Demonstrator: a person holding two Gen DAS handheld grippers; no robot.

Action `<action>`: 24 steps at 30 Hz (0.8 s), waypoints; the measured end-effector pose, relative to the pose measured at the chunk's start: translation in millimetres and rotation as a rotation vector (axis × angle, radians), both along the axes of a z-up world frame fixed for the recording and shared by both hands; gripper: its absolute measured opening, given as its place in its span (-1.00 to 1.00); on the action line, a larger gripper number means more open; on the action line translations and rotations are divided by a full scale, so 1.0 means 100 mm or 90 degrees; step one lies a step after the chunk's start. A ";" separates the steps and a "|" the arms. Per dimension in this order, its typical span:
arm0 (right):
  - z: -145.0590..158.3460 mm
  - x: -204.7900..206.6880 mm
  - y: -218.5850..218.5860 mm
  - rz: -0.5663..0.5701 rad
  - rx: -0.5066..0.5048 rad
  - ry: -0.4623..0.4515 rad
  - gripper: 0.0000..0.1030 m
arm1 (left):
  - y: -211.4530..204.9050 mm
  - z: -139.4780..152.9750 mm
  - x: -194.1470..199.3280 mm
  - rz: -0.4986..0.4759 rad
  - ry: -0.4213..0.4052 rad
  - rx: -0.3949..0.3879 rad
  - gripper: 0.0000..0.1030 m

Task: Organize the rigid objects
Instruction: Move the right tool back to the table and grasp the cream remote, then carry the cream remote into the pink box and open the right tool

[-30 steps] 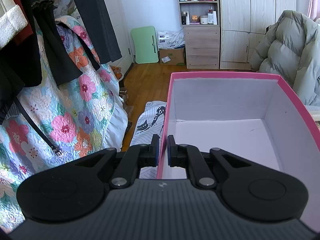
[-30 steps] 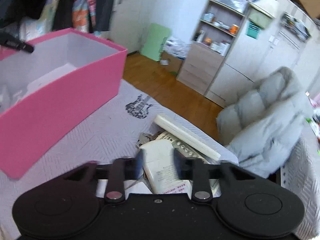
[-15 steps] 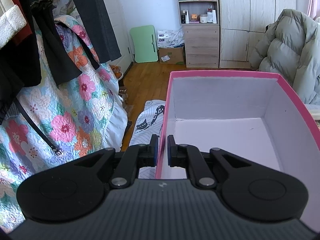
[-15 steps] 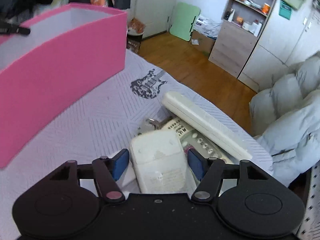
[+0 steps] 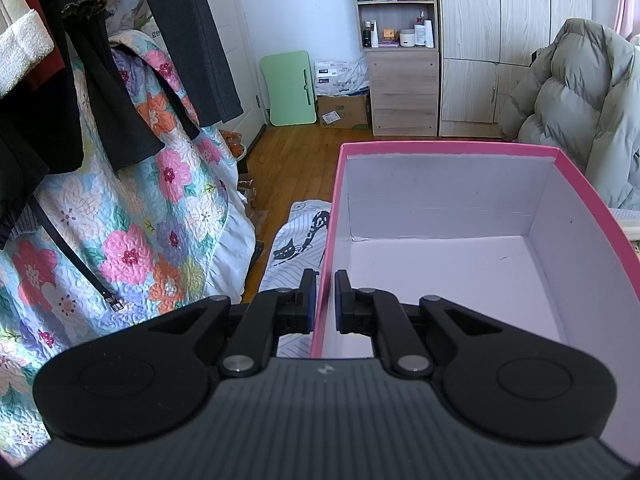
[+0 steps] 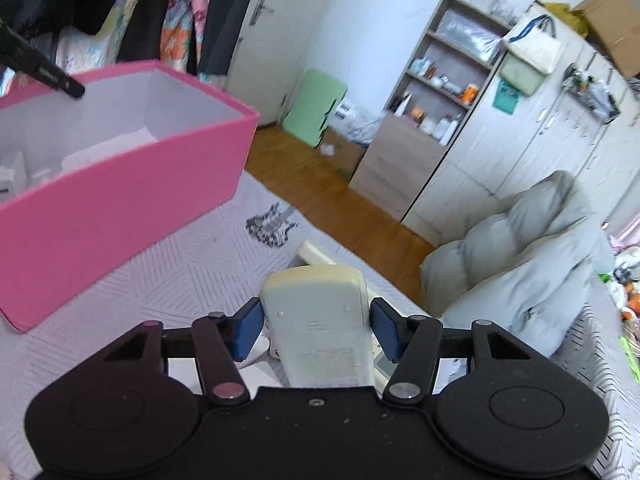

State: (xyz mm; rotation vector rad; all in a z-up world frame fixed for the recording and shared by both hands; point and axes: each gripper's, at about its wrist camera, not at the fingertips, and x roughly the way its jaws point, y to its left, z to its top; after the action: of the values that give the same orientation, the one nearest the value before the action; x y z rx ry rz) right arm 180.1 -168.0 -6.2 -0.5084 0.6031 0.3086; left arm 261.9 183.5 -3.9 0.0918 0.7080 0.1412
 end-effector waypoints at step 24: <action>0.77 0.84 1.42 0.166 0.265 0.072 0.22 | -0.03 -0.02 -0.02 0.005 -0.008 -0.002 -0.86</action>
State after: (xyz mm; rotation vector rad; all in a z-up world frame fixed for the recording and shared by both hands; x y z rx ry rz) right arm 264.1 -25.5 70.8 -0.1672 0.5623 0.6970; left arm 259.6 180.6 -6.3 0.0854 0.6953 0.1485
